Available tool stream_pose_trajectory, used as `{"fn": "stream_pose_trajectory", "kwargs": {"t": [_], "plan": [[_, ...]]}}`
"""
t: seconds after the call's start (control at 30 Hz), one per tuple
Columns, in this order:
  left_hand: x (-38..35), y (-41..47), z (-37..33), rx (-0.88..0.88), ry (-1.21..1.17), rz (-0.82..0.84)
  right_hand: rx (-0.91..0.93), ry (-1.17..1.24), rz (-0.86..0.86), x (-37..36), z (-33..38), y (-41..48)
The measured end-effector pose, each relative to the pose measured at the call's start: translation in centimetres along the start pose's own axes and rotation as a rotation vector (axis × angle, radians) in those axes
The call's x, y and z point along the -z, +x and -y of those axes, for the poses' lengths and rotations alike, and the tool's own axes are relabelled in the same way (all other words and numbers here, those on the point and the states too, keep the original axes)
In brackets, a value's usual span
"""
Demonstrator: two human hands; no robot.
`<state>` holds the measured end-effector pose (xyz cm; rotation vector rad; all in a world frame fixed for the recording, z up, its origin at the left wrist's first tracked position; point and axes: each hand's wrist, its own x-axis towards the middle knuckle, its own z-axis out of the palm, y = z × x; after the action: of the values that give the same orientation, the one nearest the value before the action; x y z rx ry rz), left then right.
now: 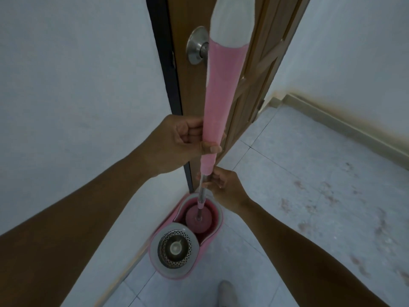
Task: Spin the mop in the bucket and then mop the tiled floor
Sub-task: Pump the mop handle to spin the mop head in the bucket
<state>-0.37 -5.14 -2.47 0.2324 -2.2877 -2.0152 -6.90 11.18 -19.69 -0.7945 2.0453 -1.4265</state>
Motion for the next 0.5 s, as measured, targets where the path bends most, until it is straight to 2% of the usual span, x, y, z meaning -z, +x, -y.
{"fn": "stream_pose_trajectory", "kwargs": {"t": [0.2,0.5], "plan": [[0.3,0.4,2.5,0.021,-0.007,-0.069,-0.021,-0.032,-0.001,-1.4,-1.5,1.2],[-1.4,-1.1,5.2,0.094,-0.005,-0.128,-0.212,-0.08,-0.02,-3.3,-2.5,0.1]]}}
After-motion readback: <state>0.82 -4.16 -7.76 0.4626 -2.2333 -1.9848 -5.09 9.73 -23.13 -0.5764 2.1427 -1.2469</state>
